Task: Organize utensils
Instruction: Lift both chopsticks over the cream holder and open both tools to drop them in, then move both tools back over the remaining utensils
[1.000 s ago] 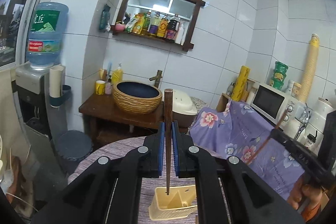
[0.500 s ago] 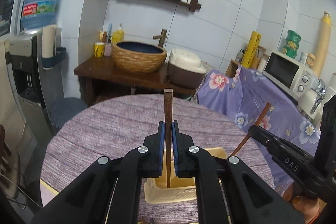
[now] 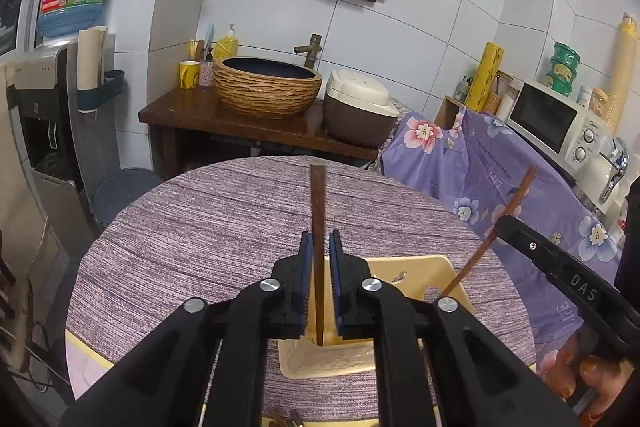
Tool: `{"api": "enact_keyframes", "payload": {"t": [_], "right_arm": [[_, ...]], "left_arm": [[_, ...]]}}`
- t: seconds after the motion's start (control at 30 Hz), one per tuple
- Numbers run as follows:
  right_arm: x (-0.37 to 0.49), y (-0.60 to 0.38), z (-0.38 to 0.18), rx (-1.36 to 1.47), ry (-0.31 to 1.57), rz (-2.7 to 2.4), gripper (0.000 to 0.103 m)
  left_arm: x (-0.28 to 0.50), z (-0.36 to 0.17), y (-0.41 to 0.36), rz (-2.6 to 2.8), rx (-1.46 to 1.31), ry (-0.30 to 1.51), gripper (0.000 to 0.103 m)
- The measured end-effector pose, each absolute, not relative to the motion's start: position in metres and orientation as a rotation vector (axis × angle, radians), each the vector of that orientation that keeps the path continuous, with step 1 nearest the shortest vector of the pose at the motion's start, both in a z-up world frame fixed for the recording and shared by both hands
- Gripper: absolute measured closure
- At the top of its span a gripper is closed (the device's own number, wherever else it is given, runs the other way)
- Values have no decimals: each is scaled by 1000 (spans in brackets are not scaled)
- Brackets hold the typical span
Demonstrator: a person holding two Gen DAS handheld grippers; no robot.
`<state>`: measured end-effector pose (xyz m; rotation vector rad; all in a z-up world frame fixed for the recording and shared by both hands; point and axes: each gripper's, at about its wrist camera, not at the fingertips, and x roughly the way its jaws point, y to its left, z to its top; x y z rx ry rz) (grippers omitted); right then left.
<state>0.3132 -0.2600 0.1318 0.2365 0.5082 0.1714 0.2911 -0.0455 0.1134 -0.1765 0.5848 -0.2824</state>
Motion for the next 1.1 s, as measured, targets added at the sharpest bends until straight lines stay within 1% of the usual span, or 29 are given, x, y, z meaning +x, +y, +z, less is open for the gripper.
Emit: {"api": "enact_keyframes", "payload": {"t": [0.03, 0.07, 0.1, 0.13, 0.23, 0.27, 0.3, 0.4, 0.5, 0.53, 0.6, 0.67, 0.8, 0.93, 1.1], "right_arm": [[311, -260, 132, 232, 506, 166, 88], [307, -260, 131, 226, 501, 162, 82], [304, -260, 131, 223, 493, 158, 65], [298, -260, 131, 217, 479, 150, 51], [283, -257, 128, 172, 461, 119, 51], [278, -257, 126, 165, 471, 116, 51], [271, -257, 121, 166, 488, 114, 51], [253, -257, 106, 154, 536, 100, 51], [232, -254, 82, 125, 590, 83, 51], [227, -252, 74, 121, 604, 81, 51], [215, -249, 57, 107, 632, 72, 51], [203, -245, 36, 77, 661, 39, 51], [190, -249, 0, 81, 759, -11, 51], [184, -257, -28, 144, 863, -16, 51], [174, -244, -35, 142, 885, -1, 51]], "left_arm": [[288, 114, -44, -282, -177, 581, 76], [283, 115, -42, -280, -178, 574, 56], [276, 116, -39, -276, -183, 559, 41], [269, 117, -36, -273, -186, 539, 37], [248, 116, -33, -266, -146, 526, 27], [240, 114, -31, -261, -129, 527, 19], [234, 111, -30, -253, -115, 528, 14], [215, 93, -23, -212, -75, 551, 13], [201, 61, -19, -186, -41, 633, 14], [198, 51, -18, -179, -35, 657, 17], [191, 31, -16, -179, -33, 715, 26], [186, 12, -13, -195, -54, 772, 32], [177, -16, -9, -192, -87, 846, 39], [171, -31, -10, -178, -96, 883, 41], [166, -34, -16, -178, -88, 876, 41]]}}
